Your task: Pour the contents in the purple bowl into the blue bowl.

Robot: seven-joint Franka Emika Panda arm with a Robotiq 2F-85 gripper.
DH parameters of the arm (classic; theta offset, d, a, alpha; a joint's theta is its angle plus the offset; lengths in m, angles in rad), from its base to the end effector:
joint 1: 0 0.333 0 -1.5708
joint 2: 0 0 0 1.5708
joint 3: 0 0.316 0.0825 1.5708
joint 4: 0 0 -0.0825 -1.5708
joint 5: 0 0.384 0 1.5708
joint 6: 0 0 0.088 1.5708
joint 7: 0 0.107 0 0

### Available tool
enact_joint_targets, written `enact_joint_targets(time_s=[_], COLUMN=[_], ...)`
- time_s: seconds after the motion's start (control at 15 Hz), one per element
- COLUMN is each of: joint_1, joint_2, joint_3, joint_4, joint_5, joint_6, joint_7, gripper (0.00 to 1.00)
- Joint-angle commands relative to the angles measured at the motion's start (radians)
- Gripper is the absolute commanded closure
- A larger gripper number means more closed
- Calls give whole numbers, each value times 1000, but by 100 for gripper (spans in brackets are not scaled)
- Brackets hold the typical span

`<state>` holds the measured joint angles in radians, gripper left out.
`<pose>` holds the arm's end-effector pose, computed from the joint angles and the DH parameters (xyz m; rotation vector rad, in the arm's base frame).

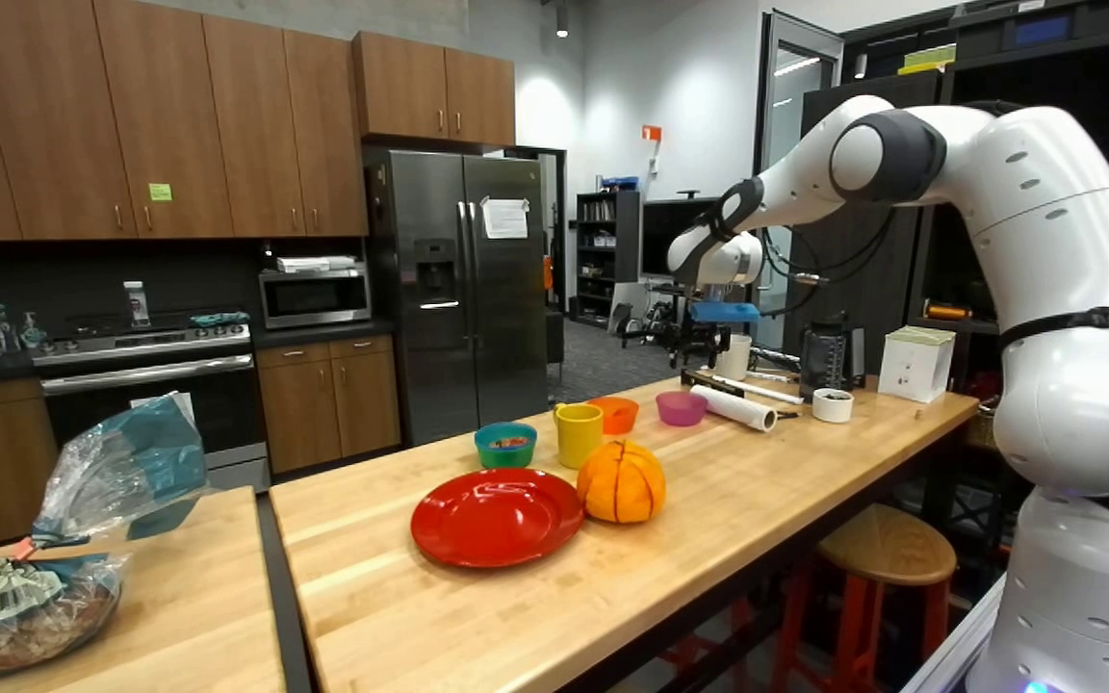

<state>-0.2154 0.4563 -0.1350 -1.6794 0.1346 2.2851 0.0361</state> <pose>0.6478 -0.2221 0.3541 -3.0285 0.6910 -0.2500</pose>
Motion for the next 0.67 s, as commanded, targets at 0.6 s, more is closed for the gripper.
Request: enact_joint_targets(time_s=[0.6], joint_1=[51], joint_2=[-260], joint_3=[43], joint_4=[-221], joint_5=[-82], joint_6=[-86], joint_7=[-238], gripper=[0])
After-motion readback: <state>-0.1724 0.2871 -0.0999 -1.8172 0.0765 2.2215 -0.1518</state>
